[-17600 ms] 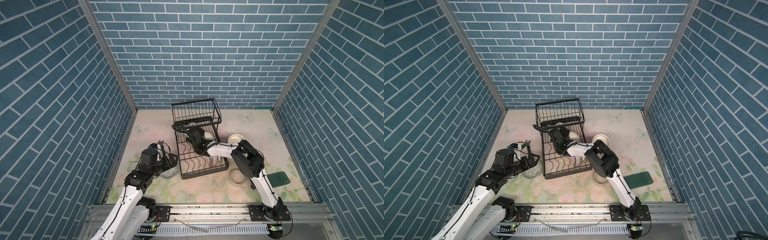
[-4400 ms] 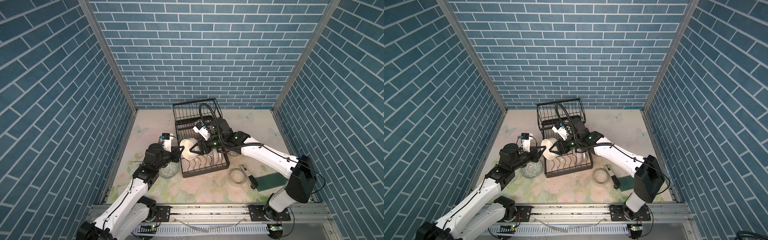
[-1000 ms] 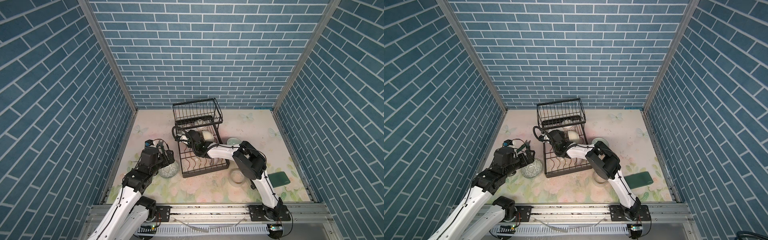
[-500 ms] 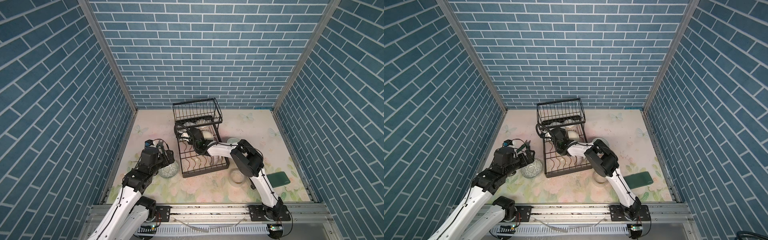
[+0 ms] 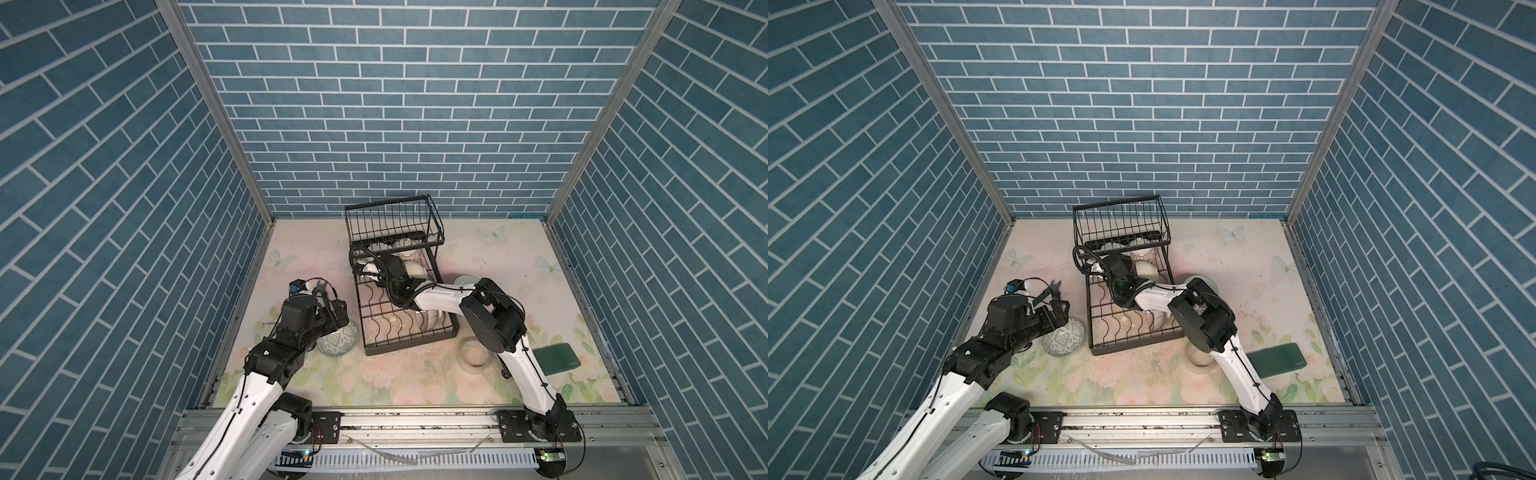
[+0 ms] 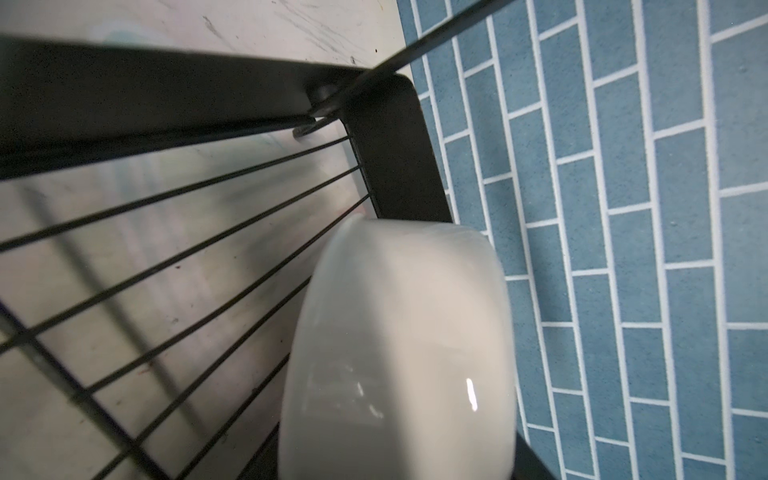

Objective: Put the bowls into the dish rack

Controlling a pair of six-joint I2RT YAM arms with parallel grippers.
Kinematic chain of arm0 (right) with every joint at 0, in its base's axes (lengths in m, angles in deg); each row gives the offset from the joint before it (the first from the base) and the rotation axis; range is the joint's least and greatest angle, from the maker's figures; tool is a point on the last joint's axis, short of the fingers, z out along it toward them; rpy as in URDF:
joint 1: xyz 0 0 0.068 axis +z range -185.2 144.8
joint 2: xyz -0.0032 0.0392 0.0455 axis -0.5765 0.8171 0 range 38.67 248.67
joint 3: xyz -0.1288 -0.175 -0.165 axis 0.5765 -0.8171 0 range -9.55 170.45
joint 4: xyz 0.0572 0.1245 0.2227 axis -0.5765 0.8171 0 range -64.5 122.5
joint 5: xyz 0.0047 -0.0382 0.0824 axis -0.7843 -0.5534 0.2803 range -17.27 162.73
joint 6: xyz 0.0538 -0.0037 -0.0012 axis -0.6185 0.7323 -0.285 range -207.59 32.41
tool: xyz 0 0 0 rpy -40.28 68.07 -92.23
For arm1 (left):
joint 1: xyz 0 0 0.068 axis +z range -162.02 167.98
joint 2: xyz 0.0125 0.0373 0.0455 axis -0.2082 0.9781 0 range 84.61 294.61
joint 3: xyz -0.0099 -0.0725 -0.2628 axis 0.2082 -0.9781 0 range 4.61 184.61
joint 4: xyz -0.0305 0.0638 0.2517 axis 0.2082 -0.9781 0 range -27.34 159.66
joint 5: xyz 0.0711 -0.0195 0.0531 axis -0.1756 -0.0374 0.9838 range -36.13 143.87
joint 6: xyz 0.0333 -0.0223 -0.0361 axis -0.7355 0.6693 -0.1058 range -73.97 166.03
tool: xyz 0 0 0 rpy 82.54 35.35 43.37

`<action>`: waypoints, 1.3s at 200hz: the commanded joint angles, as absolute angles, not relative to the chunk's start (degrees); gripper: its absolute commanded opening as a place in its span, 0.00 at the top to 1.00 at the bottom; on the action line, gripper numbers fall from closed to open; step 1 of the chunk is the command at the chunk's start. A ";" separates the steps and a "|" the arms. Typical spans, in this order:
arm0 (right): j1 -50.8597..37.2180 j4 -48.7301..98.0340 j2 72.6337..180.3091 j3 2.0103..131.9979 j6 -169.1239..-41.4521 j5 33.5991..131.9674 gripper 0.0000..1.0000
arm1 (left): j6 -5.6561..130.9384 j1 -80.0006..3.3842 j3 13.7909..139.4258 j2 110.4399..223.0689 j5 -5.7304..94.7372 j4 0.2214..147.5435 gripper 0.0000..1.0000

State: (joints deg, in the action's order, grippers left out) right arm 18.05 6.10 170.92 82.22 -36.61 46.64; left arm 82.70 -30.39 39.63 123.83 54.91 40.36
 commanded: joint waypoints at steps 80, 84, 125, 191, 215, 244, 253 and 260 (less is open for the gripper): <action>19.55 5.15 172.17 82.51 -39.60 47.90 0.22 | 82.32 -29.94 39.46 123.54 55.35 39.95 0.00; 19.60 4.89 172.06 82.30 -39.62 47.94 0.21 | 82.27 -29.95 39.44 123.53 55.37 39.96 0.00; 19.93 4.44 171.31 81.57 -39.42 47.70 0.13 | 82.32 -29.85 39.33 123.44 55.37 40.22 0.00; 21.22 3.97 169.19 78.76 -39.19 47.86 0.05 | 82.03 -29.77 39.15 123.34 55.19 40.22 0.00; 21.70 3.81 168.28 77.79 -39.25 47.68 0.04 | 81.98 -29.68 39.21 123.36 55.19 40.04 0.00; 22.19 4.47 167.56 77.07 -39.17 47.59 0.03 | 81.98 -29.68 39.32 123.37 55.05 40.04 0.00; 22.32 4.69 167.34 76.89 -39.20 47.46 0.03 | 82.00 -29.55 39.28 123.24 54.93 40.04 0.00; 22.45 4.75 167.17 76.70 -39.16 47.42 0.03 | 82.07 -29.57 39.18 123.19 54.86 40.04 0.00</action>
State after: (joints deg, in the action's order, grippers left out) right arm 21.46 3.74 169.36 78.72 -39.27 45.99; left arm 82.68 -30.13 39.59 123.79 54.89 40.36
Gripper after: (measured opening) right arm 0.966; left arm 0.996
